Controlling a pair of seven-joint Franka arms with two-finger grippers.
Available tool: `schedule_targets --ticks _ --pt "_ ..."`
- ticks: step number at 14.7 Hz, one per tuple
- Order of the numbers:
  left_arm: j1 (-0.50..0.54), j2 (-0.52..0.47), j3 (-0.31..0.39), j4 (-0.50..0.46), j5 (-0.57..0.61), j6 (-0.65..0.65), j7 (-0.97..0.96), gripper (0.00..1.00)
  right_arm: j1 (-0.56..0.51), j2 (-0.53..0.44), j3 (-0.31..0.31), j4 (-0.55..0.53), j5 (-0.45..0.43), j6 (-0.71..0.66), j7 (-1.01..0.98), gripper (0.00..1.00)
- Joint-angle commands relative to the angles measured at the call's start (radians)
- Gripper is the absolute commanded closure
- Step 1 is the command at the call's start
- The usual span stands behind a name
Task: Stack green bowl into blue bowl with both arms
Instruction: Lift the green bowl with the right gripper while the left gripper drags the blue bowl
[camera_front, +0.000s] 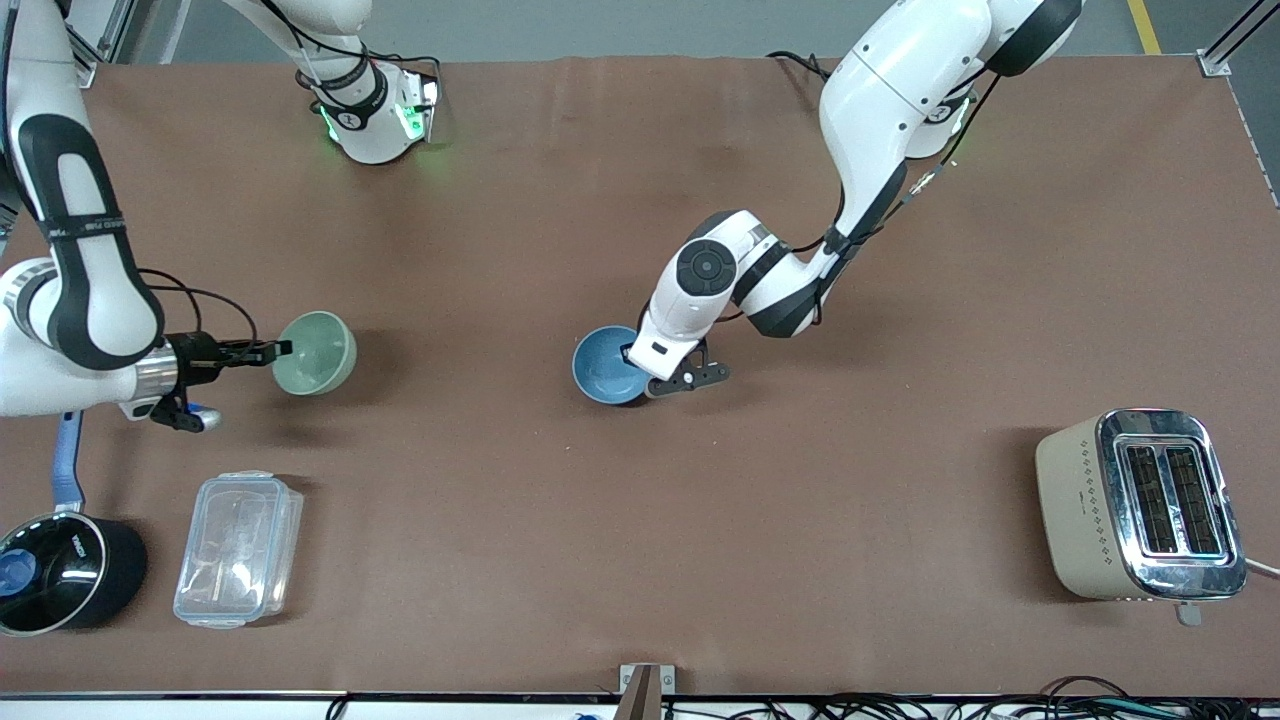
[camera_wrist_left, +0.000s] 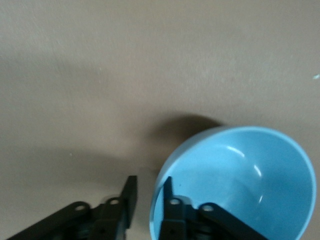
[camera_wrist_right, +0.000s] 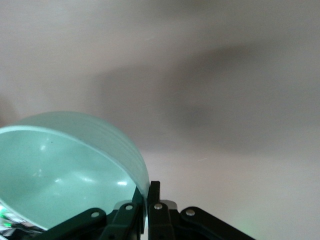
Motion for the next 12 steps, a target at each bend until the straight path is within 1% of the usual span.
schedule_targets --ticks 1,2,3,4,6,9,12 --pt "0.025 -0.060 0.034 0.012 0.020 -0.023 -0.021 0.00 0.104 -0.102 -0.003 -0.073 0.041 0.020 0.165 1.00" --pt "0.044 -0.097 0.046 0.013 0.021 -0.051 -0.014 0.00 0.131 -0.105 -0.003 -0.069 0.052 0.023 0.197 1.00" --pt "0.066 -0.137 0.063 0.013 0.029 -0.080 -0.001 0.00 0.165 -0.109 -0.003 -0.067 0.084 0.037 0.237 1.00" --pt "0.107 -0.190 0.075 0.015 0.068 -0.116 0.046 0.00 0.202 -0.120 -0.005 -0.067 0.110 0.057 0.292 1.00" --pt "0.198 -0.258 0.071 0.013 0.103 -0.179 0.165 0.00 0.291 -0.129 -0.003 -0.067 0.118 0.121 0.427 1.00" --pt "0.323 -0.339 0.066 0.015 0.101 -0.253 0.394 0.00 0.407 -0.126 -0.003 -0.047 0.120 0.209 0.609 0.99" --pt "0.417 -0.424 0.065 0.017 0.090 -0.354 0.552 0.00 0.548 -0.119 -0.003 -0.041 0.132 0.321 0.785 0.99"
